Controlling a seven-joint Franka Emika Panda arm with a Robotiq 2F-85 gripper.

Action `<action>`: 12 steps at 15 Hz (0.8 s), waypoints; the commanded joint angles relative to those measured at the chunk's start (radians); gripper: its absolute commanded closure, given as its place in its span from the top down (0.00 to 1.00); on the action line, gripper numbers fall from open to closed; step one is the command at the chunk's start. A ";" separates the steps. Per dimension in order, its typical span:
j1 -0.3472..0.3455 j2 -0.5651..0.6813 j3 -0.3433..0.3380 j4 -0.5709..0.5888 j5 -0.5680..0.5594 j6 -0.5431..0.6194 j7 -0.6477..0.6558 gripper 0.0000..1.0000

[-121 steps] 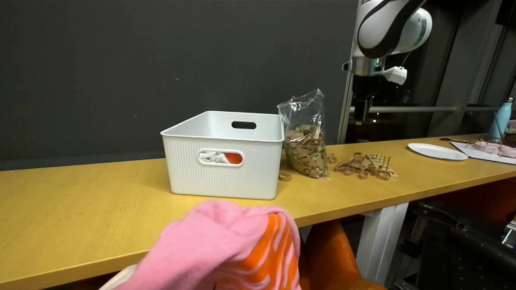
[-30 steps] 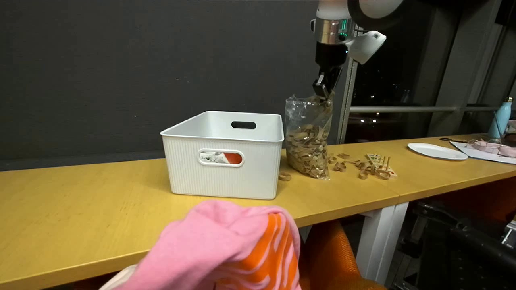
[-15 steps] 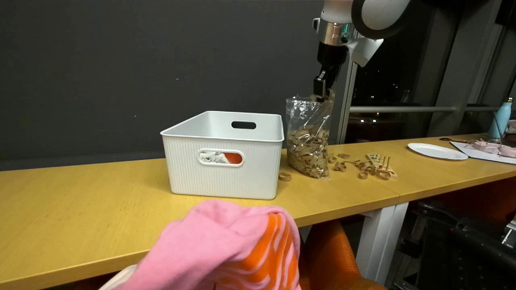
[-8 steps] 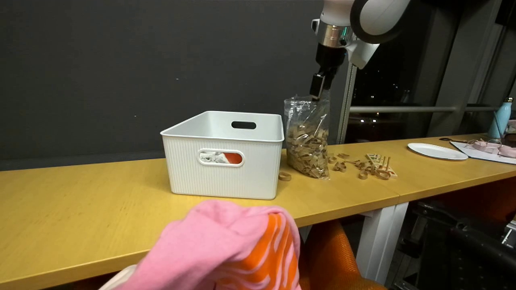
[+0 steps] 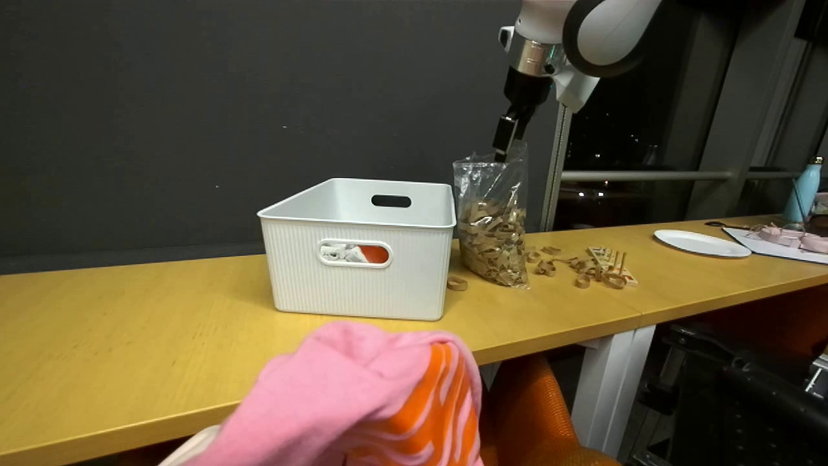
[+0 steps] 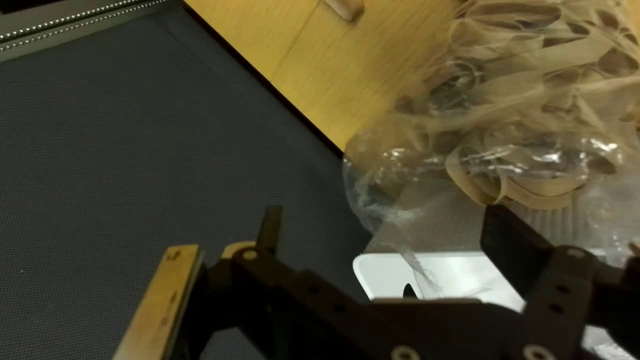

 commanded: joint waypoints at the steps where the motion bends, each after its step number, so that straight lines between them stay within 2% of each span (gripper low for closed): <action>1: 0.021 -0.078 -0.054 -0.091 -0.086 0.084 0.080 1.00; 4: 0.020 -0.165 -0.093 -0.193 -0.141 0.127 0.153 1.00; 9: -0.047 -0.337 -0.102 -0.386 -0.064 0.095 0.119 1.00; 12: -0.133 -0.356 -0.082 -0.413 0.054 0.093 0.021 1.00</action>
